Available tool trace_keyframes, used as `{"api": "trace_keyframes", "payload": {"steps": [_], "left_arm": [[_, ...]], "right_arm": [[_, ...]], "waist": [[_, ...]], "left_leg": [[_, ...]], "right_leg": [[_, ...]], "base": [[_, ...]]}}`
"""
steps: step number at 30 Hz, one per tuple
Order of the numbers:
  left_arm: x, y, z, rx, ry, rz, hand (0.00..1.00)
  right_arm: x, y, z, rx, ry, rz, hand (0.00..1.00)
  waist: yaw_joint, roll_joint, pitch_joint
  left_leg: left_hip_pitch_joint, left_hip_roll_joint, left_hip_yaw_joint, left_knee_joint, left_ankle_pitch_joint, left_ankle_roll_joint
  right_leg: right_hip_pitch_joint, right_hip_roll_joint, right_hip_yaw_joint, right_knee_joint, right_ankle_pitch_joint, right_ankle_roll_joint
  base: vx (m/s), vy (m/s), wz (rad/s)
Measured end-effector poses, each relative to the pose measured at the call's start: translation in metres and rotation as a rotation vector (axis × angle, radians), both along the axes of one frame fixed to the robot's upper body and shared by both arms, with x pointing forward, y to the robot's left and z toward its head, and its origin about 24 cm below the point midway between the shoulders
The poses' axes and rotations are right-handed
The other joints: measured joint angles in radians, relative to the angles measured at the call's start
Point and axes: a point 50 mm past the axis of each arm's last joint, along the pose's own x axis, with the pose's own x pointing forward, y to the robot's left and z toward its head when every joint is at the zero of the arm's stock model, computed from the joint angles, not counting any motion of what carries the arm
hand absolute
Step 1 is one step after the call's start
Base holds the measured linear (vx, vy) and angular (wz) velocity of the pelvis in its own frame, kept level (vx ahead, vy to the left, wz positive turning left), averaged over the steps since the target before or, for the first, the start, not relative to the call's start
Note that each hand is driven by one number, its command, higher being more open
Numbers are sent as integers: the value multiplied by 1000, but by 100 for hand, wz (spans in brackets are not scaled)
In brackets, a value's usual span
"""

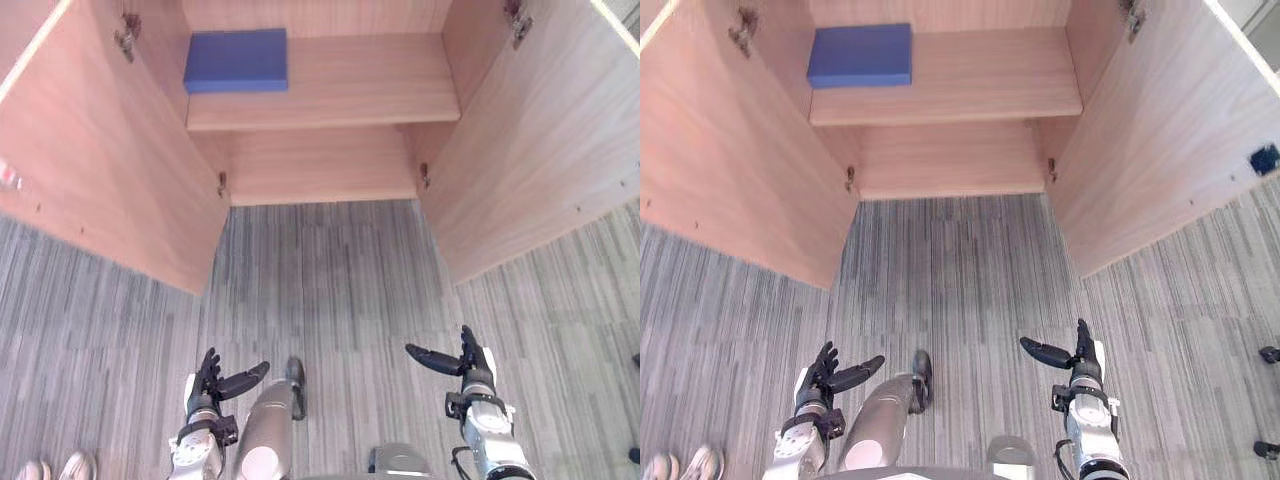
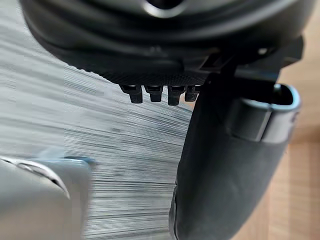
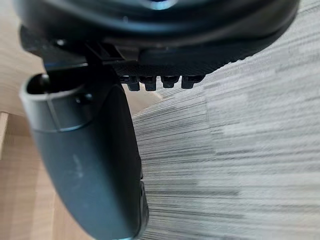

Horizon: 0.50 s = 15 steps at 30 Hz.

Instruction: Walk over to the cabinet, pick up the folder, carry it to the office cabinet, place the folder inside the office cabinet, then close the office cabinet door

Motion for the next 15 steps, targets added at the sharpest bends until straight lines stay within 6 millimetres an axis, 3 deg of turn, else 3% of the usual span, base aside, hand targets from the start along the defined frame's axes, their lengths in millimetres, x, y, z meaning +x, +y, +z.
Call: {"api": "trace_keyframes", "payload": {"steps": [1,2,3,4,5,7,8,9,10,11,12,13,15], "left_arm": [[0,1,1,6,-1,0,100],[1,5,2,19,-3,1,100],[1,8,3,31,-9,-1,100],[3,9,4,35,-17,-2,100],[7,13,7,48,-28,-6,100],[14,12,8,48,-37,-12,100],[14,14,7,52,-30,-12,100],[11,13,5,48,-20,-12,100],[10,2,-2,7,5,-3,100],[10,1,-3,3,10,-10,100],[12,-6,-3,-8,7,-25,100],[12,-8,-4,-13,8,-23,100],[11,-14,-4,-28,4,-25,100]], "right_arm": [[-1,2,-2,2,12,7,100],[-3,7,-6,2,34,33,100],[-2,11,-6,-1,35,62,100],[-2,14,-6,1,36,72,100],[-1,17,-6,4,36,85,100],[-2,16,-7,4,41,86,100],[-9,15,-10,5,60,79,100],[-18,13,-14,3,83,71,100],[-20,2,-16,-20,113,61,100],[-19,1,-16,-16,117,49,100],[-20,-3,-15,-13,108,16,100],[-23,-4,-15,-13,112,9,100],[-34,-3,-18,-9,127,2,100]], "waist": [[-5,1,0],[-14,4,0],[-21,15,-4],[-27,19,-2],[-40,25,3],[-46,27,4],[-52,17,-1],[-58,2,-10],[-56,57,-8],[-63,53,-16],[-67,54,-14],[-71,54,-14],[-59,55,-13]], "left_leg": [[48,-3,0,-21,-11,2],[146,-2,-1,-78,-17,3],[226,12,-4,-137,-18,3],[257,22,-7,-162,-18,1],[299,43,-12,-190,-20,-1],[335,71,-21,-194,-21,-4],[367,76,-38,-193,-37,-38],[400,67,-57,-189,-72,-96],[427,120,-79,-178,-99,-134],[409,119,-86,-156,-82,-152],[387,127,-96,-63,-49,-171],[365,136,-97,11,-36,-186],[224,224,-73,391,45,-211]], "right_leg": [[-42,-1,-7,105,-16,-27],[-111,1,-42,207,-54,-92],[-182,13,-92,203,-79,-127],[-218,21,-116,180,-92,-132],[-281,44,-150,69,-112,-143],[-333,86,-150,-232,-87,-131],[-319,104,-136,-500,31,-136],[-295,101,-114,-628,229,-130],[-288,136,-128,-576,285,-174],[-302,130,-120,-544,239,-182],[-310,117,-135,-448,146,-187],[-294,113,-148,-430,117,-191],[-181,121,-185,-455,59,-210]], "base": [[665,135,-14],[514,57,-12],[606,20,-9],[503,-52,7],[604,-119,24],[522,-183,38],[582,-244,51],[598,-261,46],[562,-223,33],[503,-224,29],[469,-208,37],[362,-201,51],[436,-263,40]]}}
